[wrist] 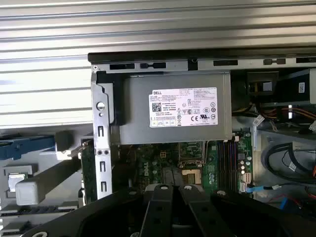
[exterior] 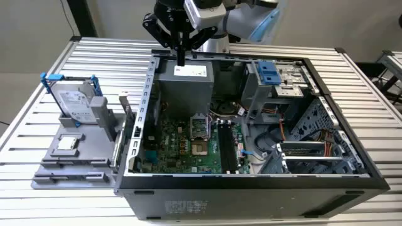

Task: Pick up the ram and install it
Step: 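Reach for the ram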

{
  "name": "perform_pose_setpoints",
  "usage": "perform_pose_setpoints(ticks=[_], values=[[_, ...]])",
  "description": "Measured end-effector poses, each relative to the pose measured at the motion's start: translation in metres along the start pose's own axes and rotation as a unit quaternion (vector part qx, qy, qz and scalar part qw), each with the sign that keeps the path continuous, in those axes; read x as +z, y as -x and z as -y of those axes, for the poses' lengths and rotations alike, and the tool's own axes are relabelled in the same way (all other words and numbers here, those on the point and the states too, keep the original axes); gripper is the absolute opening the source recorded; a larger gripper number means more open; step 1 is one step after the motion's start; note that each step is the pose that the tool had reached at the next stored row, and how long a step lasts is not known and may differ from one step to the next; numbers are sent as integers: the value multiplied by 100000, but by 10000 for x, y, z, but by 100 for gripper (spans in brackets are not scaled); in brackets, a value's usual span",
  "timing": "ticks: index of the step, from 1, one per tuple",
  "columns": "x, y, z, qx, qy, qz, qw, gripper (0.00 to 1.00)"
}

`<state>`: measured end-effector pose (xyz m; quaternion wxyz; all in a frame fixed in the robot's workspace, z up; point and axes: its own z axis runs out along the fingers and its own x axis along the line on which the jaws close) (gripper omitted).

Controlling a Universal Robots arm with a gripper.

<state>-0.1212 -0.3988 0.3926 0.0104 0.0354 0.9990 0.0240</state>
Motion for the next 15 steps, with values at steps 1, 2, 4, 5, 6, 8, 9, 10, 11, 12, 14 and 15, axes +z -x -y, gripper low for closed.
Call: perform_pose_setpoints(ticks=[1, 2, 4, 5, 6, 8, 9, 10, 11, 12, 14, 15], values=[[0, 0, 0, 0, 2, -1, 100000, 0], [0, 0, 0, -2, 2, -1, 100000, 0], [0, 0, 0, 1, 2, 1, 100000, 0], [0, 0, 0, -1, 1, 1, 100000, 0], [0, 0, 0, -1, 3, 0, 100000, 0], [0, 0, 0, 0, 1, -3, 100000, 0], [0, 0, 0, 0, 1, -1, 100000, 0], [0, 0, 0, -1, 2, -2, 100000, 0], [0, 0, 0, -2, 1, -2, 100000, 0], [0, 0, 0, -1, 2, -1, 100000, 0], [0, -10, 0, -11, 5, 4, 100000, 0], [0, -17, 1, -140, 3, -9, 100000, 0]])
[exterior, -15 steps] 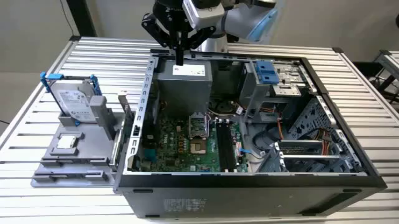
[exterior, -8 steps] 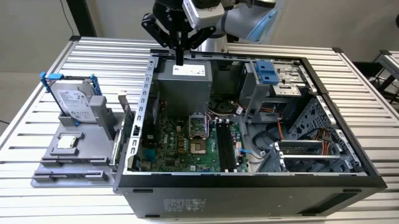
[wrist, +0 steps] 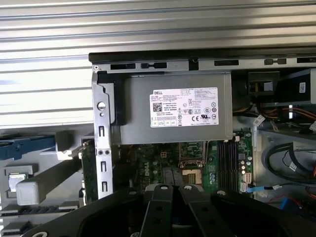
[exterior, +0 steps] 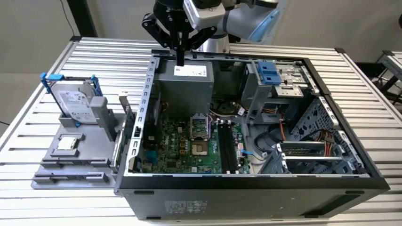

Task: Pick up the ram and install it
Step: 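Reach for the ram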

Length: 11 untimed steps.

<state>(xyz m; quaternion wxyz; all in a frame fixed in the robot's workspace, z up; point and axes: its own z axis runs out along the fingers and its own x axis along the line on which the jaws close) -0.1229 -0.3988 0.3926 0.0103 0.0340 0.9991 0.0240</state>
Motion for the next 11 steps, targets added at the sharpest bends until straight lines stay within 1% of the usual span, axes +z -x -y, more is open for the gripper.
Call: perform_pose_setpoints(ticks=[4, 11], values=[[-1, -43, 2, -952, 14, -47, 99995, 0], [-3, -175, 5, -1290, 26, -59, 99992, 0]])
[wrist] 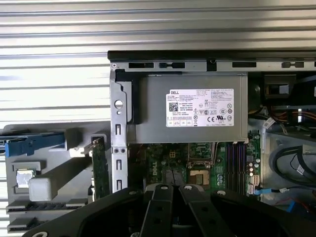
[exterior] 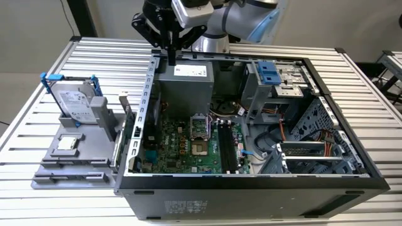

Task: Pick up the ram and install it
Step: 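Reach for the ram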

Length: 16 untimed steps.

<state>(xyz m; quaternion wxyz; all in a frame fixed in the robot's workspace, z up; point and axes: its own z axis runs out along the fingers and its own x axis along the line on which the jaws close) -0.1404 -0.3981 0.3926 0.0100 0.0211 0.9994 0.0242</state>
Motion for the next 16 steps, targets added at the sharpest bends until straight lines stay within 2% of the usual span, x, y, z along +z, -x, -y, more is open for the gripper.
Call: perform_pose_setpoints(ticks=[7, 16], values=[[-3, -128, 5, -7, -3, -1, 100000, 0], [-8, -366, 15, -15, -3, -1, 100000, 0]])
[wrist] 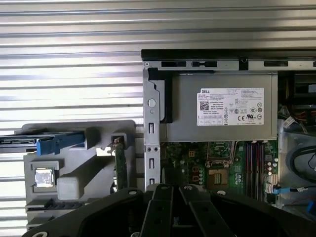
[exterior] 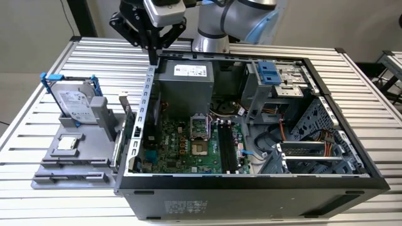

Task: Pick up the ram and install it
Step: 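Reach for the ram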

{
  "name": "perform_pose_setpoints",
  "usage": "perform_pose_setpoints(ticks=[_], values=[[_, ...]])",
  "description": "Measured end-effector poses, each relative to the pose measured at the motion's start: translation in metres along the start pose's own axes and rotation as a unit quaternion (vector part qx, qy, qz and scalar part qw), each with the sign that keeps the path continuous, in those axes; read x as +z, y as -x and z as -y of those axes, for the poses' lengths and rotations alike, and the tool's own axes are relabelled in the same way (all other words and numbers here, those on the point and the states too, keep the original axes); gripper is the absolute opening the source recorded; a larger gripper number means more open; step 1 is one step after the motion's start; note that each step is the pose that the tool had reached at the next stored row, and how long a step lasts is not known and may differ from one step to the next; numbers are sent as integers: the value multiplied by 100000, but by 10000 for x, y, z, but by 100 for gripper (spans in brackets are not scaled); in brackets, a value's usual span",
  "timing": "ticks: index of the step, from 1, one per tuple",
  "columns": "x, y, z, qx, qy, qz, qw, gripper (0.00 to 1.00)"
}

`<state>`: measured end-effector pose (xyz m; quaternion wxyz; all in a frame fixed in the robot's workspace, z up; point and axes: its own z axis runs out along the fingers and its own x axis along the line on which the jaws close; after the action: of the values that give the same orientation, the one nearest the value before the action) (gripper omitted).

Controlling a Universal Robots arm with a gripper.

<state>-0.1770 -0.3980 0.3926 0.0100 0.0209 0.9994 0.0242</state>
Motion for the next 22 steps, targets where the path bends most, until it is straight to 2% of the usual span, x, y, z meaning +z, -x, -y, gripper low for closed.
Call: perform_pose_setpoints(ticks=[22], values=[[-13, -646, 27, 5, 3, 3, 100000, 0]])
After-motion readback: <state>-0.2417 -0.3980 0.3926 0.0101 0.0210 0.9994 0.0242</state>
